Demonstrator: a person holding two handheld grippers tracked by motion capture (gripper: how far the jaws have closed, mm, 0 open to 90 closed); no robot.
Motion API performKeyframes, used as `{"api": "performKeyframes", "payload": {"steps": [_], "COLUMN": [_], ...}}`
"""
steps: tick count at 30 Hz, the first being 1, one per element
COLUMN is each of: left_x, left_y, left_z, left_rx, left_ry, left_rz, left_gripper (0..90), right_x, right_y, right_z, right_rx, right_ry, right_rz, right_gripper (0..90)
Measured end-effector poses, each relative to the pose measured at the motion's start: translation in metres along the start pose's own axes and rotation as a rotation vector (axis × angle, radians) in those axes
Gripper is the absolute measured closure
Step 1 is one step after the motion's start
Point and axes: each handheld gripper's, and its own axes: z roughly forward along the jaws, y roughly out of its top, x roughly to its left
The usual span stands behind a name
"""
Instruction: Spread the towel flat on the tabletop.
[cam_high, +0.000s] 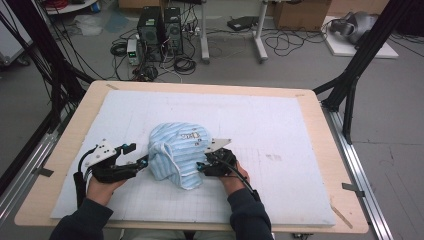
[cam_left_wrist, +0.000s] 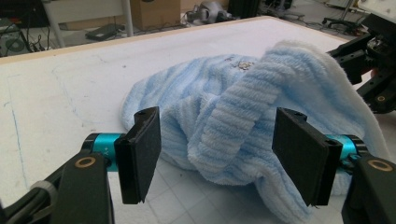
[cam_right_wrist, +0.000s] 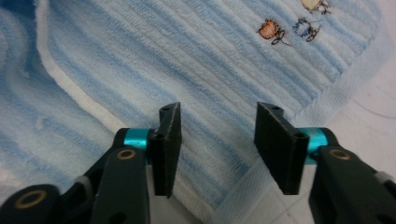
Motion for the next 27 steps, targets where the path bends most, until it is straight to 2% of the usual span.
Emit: {"api": "performKeyframes", "payload": {"steps": [2, 3, 4, 5, 7, 9, 10, 11, 13, 14, 15, 16, 17, 23, 25, 27], "left_x": [0.001, 0.001, 0.001, 0.001, 0.001, 0.001, 0.002, 0.002, 0.002, 0.001, 0.000, 0.000, -0.001, -0.006, -0.007, -0.009], "left_y": [-0.001, -0.001, -0.001, -0.002, -0.002, -0.001, -0.001, -0.001, -0.002, -0.002, -0.002, -0.002, -0.002, -0.002, -0.002, -0.002], "left_z": [0.000, 0.001, 0.001, 0.001, 0.001, 0.000, 0.000, 0.000, 0.001, 0.002, 0.003, 0.003, 0.004, 0.009, 0.012, 0.014], "left_rx": [0.004, 0.006, 0.005, 0.005, 0.004, 0.001, 0.002, 0.002, 0.005, 0.005, 0.006, 0.005, 0.005, 0.011, 0.014, 0.022], "left_ry": [0.003, 0.003, 0.005, 0.006, 0.007, 0.011, 0.009, 0.011, 0.009, 0.010, 0.007, 0.006, 0.005, -0.006, -0.011, -0.021], "left_rz": [-0.006, -0.007, -0.011, -0.010, -0.012, -0.015, -0.015, -0.015, -0.016, -0.014, -0.014, -0.016, -0.015, -0.016, -0.019, -0.017], "left_gripper": [33.2, 33.3, 33.3, 33.5, 33.5, 33.5, 33.5, 33.5, 33.5, 33.5, 33.5, 33.5, 33.5, 33.5, 33.5, 33.5], "right_x": [0.000, -0.001, -0.001, -0.002, -0.002, -0.004, -0.007, -0.007, -0.011, -0.016, -0.016, -0.020, -0.020, -0.027, -0.028, -0.029], "right_y": [0.000, -0.001, -0.001, -0.002, -0.003, -0.007, -0.015, -0.015, -0.025, -0.035, -0.035, -0.046, -0.046, -0.072, -0.080, -0.088], "right_z": [-0.001, -0.002, -0.002, -0.005, -0.006, -0.012, -0.024, -0.024, -0.039, -0.053, -0.053, -0.065, -0.065, -0.097, -0.106, -0.115], "right_rx": [0.004, 0.010, 0.010, 0.018, 0.017, 0.008, -0.024, -0.024, -0.055, -0.062, -0.062, -0.071, -0.071, -0.098, -0.092, -0.062], "right_ry": [0.030, 0.043, 0.043, 0.068, 0.061, 0.024, 0.004, 0.004, -0.033, -0.063, -0.063, -0.093, -0.093, -0.167, -0.195, -0.237], "right_rz": [0.014, 0.011, 0.011, 0.027, 0.020, 0.018, 0.035, 0.035, 0.054, 0.084, 0.084, 0.101, 0.101, 0.154, 0.161, 0.157], "right_gripper": [65.6, 77.6, 77.6, 85.5, 86.2, 86.5, 86.7, 86.7, 86.6, 86.6, 86.6, 86.6, 86.6, 86.5, 86.5, 86.5]}}
